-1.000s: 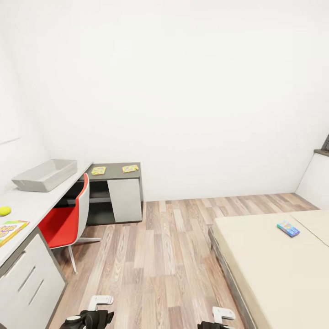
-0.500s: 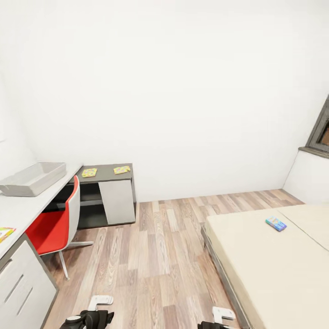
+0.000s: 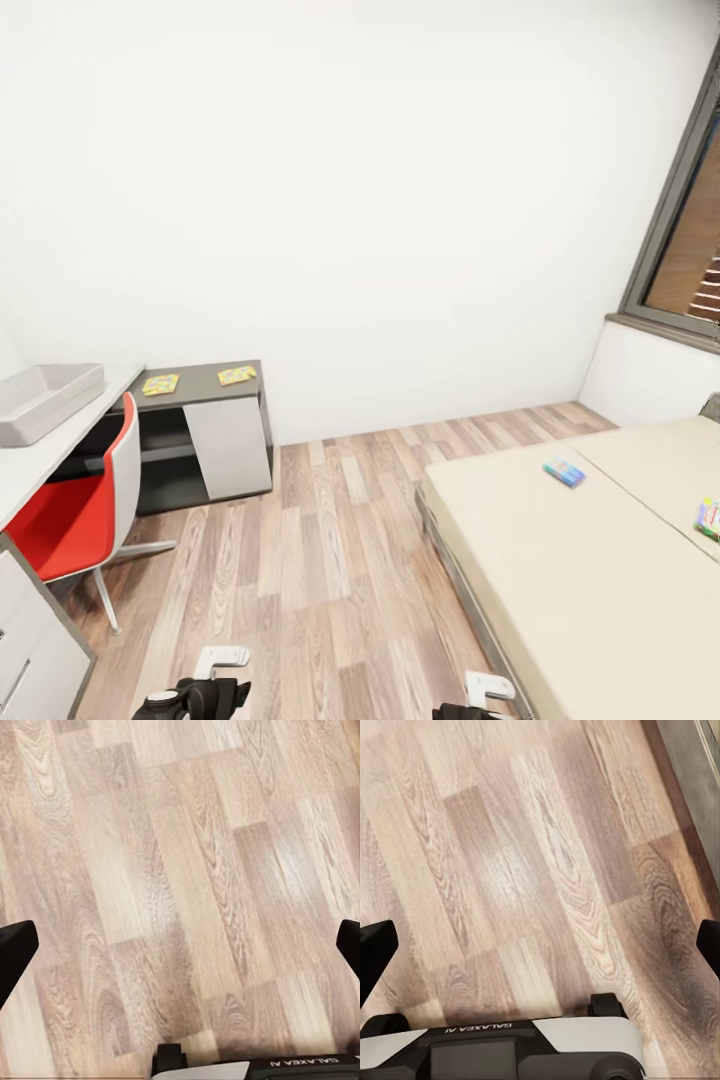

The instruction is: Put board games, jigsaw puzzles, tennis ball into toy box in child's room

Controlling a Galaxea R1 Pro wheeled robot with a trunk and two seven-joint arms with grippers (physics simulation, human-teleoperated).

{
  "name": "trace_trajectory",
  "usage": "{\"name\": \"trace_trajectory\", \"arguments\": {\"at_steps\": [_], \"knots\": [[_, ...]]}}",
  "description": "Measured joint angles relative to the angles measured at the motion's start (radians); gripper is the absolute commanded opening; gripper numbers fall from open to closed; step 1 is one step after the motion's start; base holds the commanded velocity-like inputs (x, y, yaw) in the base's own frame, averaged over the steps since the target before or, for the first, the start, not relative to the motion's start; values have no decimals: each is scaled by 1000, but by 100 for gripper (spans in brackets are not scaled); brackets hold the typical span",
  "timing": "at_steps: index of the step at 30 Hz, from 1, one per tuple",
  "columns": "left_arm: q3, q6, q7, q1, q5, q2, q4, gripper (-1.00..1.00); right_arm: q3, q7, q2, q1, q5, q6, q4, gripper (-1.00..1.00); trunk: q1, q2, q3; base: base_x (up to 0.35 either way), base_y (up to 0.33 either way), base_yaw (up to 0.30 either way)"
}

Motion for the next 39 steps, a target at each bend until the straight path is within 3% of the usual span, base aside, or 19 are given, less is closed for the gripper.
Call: {"name": "trace_trajectory", "arguments": {"at_steps": [15,39], "knots": [[-2,-2,1,0,-1,-1,0,100,0,0,8,0,3,-1,0,100,0,0,0,-273,0,40],[-4,-4,11,0,-3,-7,0,100,0,-1,19,1,9,-1,0,100,0,0,0,-13,-106,99]]}}
